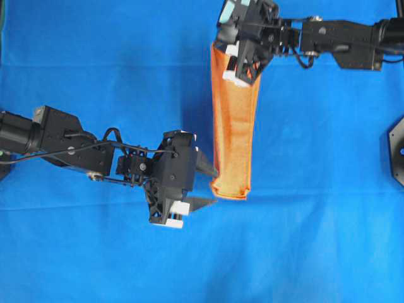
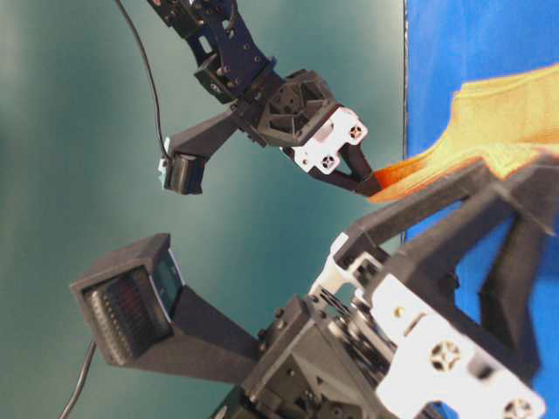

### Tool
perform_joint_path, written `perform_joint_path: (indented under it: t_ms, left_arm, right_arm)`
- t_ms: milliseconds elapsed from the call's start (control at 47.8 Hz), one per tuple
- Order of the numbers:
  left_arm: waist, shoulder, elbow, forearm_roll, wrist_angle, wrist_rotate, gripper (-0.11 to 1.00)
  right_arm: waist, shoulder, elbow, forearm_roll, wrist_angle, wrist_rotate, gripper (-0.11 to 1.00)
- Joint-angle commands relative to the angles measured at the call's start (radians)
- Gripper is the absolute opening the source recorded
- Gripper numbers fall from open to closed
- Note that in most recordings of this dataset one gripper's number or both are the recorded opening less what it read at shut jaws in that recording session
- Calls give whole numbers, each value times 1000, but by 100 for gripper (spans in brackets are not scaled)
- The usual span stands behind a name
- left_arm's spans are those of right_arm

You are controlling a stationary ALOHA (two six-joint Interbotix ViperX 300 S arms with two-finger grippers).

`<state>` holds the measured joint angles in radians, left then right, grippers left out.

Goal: Fold the orange towel.
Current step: 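Lay the towel strip down lengthwise, left gripper at near end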

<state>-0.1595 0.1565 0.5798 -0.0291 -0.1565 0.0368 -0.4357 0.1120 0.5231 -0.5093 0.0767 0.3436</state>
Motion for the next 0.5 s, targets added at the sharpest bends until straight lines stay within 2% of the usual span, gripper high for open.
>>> perform_joint_path:
  t_ms: [0, 63, 126, 356, 482]
  left_arm:
    - [0, -20, -25, 3, -11, 3, 63]
    - [3, -21, -23, 3, -8, 6, 75]
    - [6, -23, -23, 3, -3, 12, 78]
    - [20, -77, -25, 3, 35, 18, 76]
    - [28, -158, -15, 3, 109, 18, 76]
  right_arm:
    - [-12, -34, -5, -3, -20, -2, 38]
    - [-12, -35, -2, -9, -23, -5, 55]
    - [-8, -35, -2, -14, -23, -9, 66]
    - [0, -49, -2, -12, -17, -11, 61]
    - [11, -101, 14, -14, -6, -11, 61]
